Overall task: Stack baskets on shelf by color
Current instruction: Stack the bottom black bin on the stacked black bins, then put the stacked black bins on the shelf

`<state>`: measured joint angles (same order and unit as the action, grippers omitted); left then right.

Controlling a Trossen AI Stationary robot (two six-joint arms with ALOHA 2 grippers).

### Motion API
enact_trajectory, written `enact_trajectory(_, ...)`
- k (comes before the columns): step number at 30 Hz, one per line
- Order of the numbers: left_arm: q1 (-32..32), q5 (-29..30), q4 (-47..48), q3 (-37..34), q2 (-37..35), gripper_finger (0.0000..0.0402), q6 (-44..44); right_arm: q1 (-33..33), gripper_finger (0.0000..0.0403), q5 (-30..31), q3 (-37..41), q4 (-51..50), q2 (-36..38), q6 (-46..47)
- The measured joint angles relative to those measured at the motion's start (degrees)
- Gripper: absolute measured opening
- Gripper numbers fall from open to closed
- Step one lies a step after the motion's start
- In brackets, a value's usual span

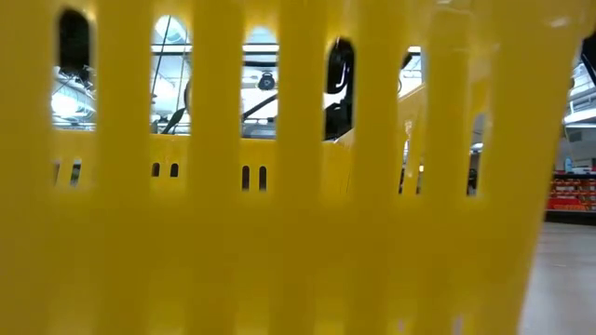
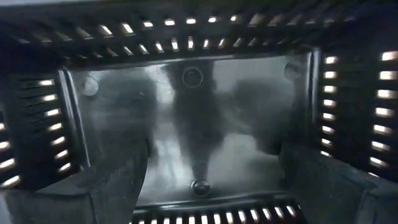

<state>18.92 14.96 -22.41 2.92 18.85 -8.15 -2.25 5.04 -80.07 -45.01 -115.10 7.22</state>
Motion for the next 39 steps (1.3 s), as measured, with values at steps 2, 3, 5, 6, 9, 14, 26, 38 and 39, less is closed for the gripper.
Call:
enact_trajectory(2,0.0,0.0,0.0,0.0,0.0,0.0053,0.0,-0.8,0.0367,2.7,0.0,0.0,0.0,-1.5)
enact_trajectory(3,0.0,0.0,0.0,0.0,0.0,0.0053,0.0,-1.3,0.0367,3.7,0.0,0.0,0.0,-2.1)
enact_trajectory(5,0.0,0.0,0.0,0.0,0.0,0.0054,0.0,-2.1,0.0367,5.5,0.0,0.0,0.1,-2.9)
enact_trajectory(6,0.0,0.0,0.0,0.0,0.0,0.0055,0.0,-2.6,0.0367,6.0,0.0,0.0,0.1,-3.2)
enact_trajectory(9,0.0,0.0,0.0,0.0,0.0,0.0059,0.0,-3.5,0.0367,7.2,-0.2,-0.3,0.1,-3.9)
enact_trajectory(14,0.0,0.0,0.0,0.0,0.0,0.0060,0.0,-3.9,0.0367,7.9,-4.3,-7.3,-0.1,-3.9)
enact_trajectory(26,0.0,0.0,0.0,0.0,0.0,0.0054,0.0,2.8,0.0366,5.7,-13.0,-12.8,-0.1,-2.2)
enact_trajectory(38,0.0,0.0,0.0,0.0,0.0,0.0059,0.0,11.6,0.0366,11.3,-17.7,-16.3,-0.1,1.8)
enact_trajectory(39,0.0,0.0,0.0,0.0,0.0,0.0057,0.0,12.2,0.0366,12.0,-18.2,-16.3,-0.1,2.6)
